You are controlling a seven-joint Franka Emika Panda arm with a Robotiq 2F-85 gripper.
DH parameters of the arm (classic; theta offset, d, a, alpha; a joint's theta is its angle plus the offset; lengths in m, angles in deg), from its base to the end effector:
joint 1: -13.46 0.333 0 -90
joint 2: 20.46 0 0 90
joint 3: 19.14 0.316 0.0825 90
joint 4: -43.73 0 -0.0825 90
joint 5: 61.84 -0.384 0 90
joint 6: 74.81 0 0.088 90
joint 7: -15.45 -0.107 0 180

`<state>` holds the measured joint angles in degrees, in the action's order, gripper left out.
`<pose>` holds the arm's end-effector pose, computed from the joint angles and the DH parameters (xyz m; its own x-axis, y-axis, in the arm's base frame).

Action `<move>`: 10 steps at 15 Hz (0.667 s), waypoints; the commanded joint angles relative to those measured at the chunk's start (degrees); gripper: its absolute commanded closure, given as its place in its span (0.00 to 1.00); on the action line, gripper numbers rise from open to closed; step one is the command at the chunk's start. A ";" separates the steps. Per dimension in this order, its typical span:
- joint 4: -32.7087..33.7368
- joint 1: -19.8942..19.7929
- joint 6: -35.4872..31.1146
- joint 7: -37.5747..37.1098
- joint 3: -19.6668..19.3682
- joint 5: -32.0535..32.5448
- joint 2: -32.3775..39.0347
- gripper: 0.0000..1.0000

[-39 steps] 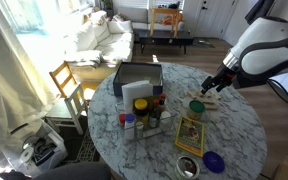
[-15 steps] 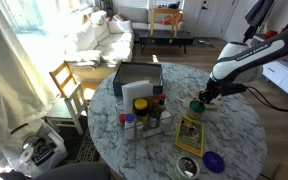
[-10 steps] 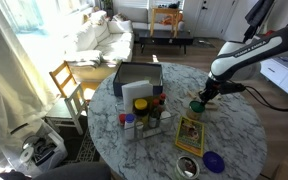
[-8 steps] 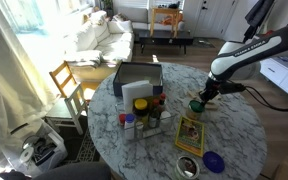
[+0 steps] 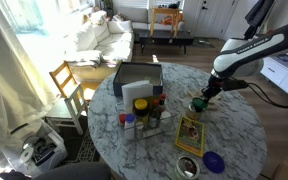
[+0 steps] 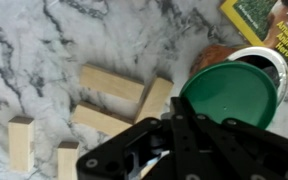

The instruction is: Take the lid off of the can then put the can on the lid

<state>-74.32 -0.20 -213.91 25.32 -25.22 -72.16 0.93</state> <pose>0.5578 -0.1982 0.2527 0.9548 -0.2972 0.0068 -0.2957 -0.9520 -0.0786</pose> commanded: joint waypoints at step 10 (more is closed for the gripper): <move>-12.19 -1.43 -8.87 8.69 -3.17 9.01 -6.07 1.00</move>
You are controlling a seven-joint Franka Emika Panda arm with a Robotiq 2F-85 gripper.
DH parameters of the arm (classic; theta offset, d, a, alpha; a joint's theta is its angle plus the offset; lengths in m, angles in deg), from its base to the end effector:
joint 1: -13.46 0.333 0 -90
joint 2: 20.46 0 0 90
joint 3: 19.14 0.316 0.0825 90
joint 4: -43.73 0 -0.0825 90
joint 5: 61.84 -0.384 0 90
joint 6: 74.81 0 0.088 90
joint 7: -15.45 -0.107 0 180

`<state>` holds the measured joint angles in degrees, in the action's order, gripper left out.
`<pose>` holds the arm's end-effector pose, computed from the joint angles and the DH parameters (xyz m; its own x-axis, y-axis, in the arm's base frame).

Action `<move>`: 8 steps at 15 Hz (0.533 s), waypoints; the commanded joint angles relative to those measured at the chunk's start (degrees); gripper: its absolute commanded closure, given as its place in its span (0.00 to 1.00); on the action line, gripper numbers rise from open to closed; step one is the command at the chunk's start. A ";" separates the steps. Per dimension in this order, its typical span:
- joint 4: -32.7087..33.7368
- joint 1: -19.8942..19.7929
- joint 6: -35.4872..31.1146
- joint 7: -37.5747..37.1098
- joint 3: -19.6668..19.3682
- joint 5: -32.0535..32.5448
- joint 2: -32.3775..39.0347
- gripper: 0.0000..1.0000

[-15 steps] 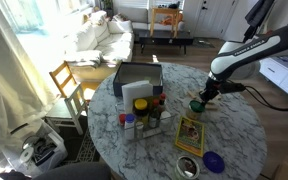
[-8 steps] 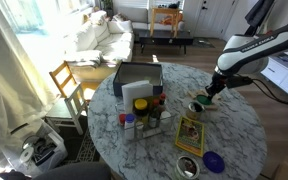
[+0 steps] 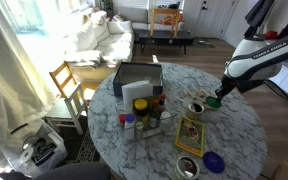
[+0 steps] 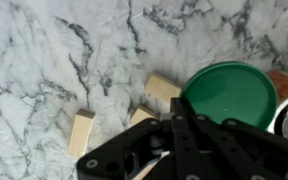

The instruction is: Take the lid off of the can then put the can on the lid

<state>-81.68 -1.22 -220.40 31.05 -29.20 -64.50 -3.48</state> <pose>0.5131 -0.2366 0.2579 0.9812 -0.1856 0.0531 -0.1877 -0.9815 0.0382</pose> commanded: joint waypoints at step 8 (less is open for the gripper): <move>-9.99 1.62 -7.09 0.83 1.04 4.93 -0.29 1.00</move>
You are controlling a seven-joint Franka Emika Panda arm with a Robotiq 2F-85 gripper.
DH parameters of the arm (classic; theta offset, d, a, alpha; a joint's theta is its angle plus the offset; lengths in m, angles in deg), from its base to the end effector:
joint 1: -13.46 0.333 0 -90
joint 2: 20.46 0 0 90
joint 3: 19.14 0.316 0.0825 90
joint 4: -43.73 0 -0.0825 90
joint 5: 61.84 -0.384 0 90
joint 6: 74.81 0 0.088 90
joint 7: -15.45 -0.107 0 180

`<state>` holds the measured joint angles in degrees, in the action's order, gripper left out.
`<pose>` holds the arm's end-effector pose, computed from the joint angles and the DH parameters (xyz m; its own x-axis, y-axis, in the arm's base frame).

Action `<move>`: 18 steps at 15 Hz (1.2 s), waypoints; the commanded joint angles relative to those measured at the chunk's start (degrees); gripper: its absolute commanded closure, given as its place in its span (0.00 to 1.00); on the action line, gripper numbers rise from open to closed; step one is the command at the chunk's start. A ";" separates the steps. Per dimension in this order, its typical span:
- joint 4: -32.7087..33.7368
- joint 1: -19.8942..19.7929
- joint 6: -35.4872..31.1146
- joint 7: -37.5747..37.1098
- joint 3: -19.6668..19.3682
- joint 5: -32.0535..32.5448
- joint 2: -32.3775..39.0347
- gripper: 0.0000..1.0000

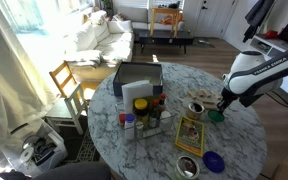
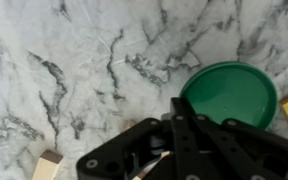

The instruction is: Take the lid off of the can then put the can on the lid

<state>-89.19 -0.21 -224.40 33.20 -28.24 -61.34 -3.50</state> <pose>0.4816 -0.2040 0.2150 0.9971 -0.0737 -0.0172 -0.0728 -0.9962 0.0475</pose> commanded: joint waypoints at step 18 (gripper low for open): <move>2.02 6.08 -0.56 -27.89 2.69 -9.44 -1.77 0.00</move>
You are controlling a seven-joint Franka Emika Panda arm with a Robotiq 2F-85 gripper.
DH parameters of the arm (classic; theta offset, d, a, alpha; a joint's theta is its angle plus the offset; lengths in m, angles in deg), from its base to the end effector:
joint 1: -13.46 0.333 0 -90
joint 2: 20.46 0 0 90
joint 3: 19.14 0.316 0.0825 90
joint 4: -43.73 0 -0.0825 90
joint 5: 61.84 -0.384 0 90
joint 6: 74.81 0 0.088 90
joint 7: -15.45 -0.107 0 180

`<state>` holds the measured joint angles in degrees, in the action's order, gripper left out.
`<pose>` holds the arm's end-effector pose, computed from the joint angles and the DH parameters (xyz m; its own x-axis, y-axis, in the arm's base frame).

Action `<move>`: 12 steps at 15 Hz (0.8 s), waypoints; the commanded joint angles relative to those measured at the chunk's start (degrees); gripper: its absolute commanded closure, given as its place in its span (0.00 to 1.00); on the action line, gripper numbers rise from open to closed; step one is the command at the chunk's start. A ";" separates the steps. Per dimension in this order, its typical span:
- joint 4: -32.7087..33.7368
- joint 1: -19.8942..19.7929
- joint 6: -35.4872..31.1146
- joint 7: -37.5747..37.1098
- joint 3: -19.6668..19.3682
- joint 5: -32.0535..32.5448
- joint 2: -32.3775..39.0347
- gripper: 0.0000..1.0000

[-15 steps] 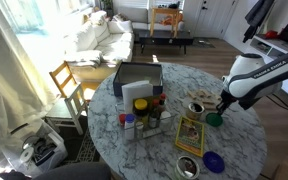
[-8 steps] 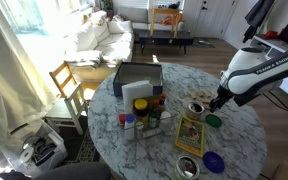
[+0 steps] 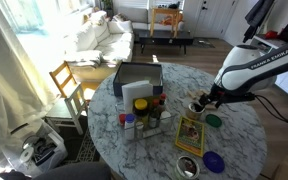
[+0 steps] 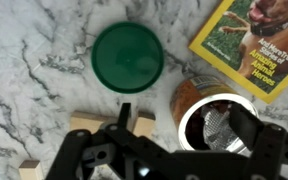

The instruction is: Take the lid off of the can then put the can on the lid

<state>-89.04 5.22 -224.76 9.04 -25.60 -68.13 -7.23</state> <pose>0.5128 -0.1377 0.2496 0.8945 -0.4422 0.0654 -0.4402 -0.8969 -0.0433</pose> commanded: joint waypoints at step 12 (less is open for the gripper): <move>4.39 0.09 -0.90 -9.35 0.52 -6.96 5.95 0.31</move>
<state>-85.61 5.57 -224.89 -0.45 -25.87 -71.15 -2.78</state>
